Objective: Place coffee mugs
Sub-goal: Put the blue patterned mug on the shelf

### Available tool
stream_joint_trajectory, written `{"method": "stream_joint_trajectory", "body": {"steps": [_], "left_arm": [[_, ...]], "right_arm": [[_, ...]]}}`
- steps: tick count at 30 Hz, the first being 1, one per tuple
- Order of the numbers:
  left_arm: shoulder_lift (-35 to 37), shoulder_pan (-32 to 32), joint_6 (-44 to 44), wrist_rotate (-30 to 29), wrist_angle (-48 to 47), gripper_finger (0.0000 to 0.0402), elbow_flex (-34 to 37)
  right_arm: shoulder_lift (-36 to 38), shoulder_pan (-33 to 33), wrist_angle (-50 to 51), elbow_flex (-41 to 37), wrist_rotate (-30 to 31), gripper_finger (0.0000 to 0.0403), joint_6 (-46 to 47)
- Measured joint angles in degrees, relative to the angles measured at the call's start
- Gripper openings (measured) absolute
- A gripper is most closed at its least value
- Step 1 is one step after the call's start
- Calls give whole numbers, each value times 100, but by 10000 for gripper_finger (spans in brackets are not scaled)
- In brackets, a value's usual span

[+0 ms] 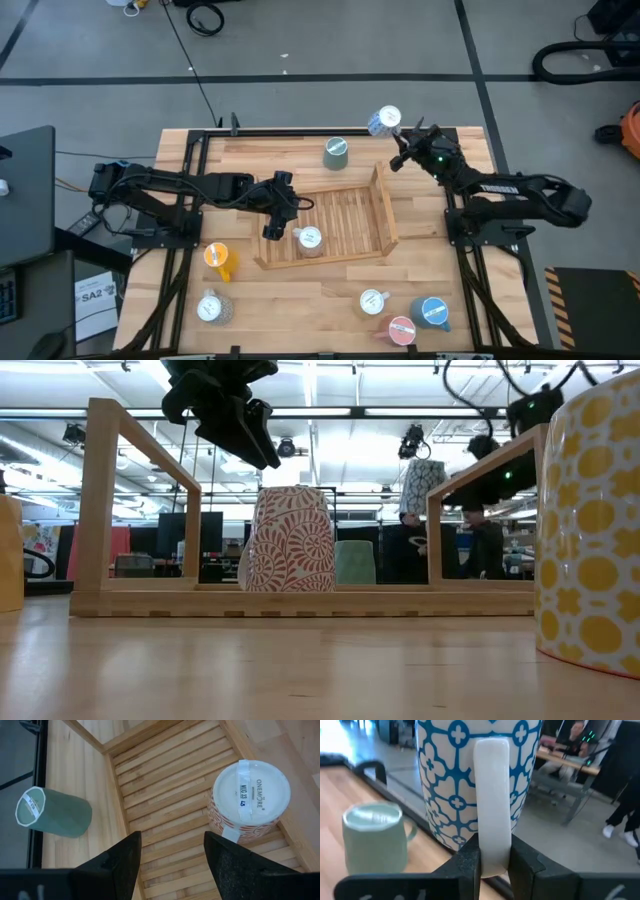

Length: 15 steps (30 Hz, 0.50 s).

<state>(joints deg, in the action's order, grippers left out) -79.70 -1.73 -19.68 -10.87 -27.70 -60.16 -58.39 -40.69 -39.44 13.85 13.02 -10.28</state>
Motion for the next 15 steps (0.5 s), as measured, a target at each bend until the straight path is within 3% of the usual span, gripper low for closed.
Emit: {"method": "stream_joint_trajectory", "body": {"steps": [8,15], "left_arm": [[0,1,-1,0,0,222,0],[0,-1,-14,-1,0,222,1]], "right_arm": [[801,116,14,2,-46,76,123],[1136,604,15,2,-62,76,173]]}}
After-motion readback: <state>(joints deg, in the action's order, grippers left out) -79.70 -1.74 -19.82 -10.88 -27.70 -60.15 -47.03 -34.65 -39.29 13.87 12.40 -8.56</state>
